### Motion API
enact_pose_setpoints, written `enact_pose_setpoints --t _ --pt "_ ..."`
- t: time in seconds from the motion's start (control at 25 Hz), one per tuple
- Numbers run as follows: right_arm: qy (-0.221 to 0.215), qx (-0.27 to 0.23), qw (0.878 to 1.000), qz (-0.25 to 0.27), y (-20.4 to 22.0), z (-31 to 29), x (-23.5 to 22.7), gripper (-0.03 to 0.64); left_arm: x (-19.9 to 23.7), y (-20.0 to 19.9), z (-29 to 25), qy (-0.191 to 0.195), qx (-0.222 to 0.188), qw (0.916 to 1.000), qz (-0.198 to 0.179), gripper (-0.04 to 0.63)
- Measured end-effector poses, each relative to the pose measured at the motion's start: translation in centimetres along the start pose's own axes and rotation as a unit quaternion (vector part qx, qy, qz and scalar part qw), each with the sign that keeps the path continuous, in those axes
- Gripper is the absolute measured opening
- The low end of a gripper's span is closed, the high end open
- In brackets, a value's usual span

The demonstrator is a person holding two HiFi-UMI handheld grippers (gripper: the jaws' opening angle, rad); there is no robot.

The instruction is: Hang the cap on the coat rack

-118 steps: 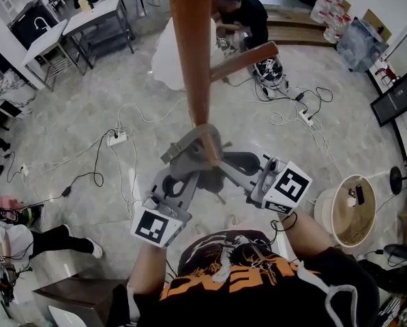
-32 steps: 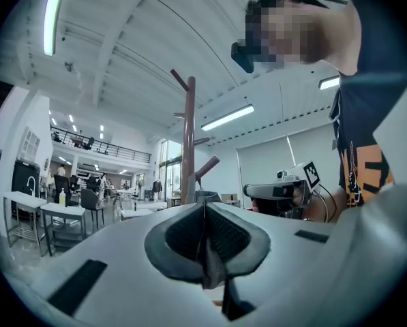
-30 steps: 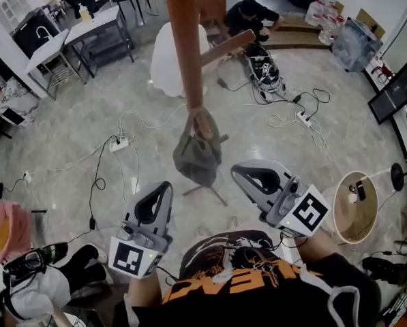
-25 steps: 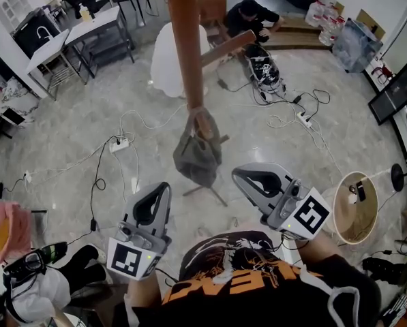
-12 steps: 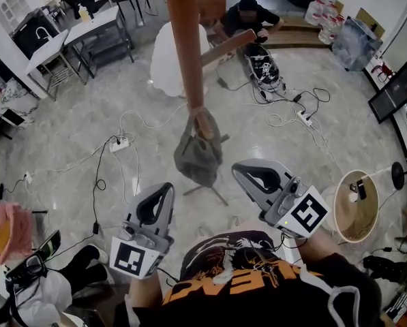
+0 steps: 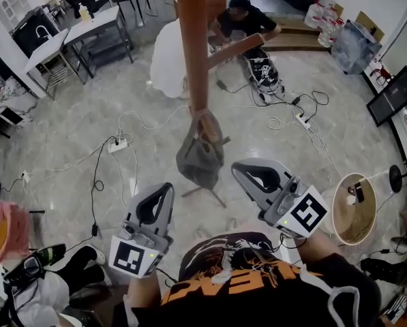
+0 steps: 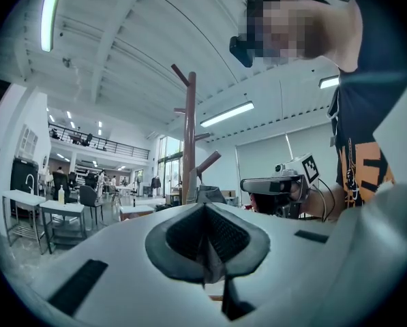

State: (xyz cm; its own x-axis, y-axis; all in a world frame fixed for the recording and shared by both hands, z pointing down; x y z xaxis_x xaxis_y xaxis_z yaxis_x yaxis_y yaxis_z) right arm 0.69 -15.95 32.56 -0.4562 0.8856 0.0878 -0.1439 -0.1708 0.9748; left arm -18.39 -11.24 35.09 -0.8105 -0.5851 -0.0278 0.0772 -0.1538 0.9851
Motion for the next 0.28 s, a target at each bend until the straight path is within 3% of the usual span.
enact_pose_setpoints --t 0.28 --pt "-0.001 0.0 1.0 0.002 0.44 -0.34 0.0 0.014 0.58 0.17 0.13 -0.001 -0.008 1.0 -0.001 0.023"
Point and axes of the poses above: the fingertips, and each gripper's own axes: z backward along the fingers, x to its left, y out of its underside, the point moved 5 cm from there along z, backward along the fingers, and after that the axes turned 7 degrees about -x, right-handed, at the moved point
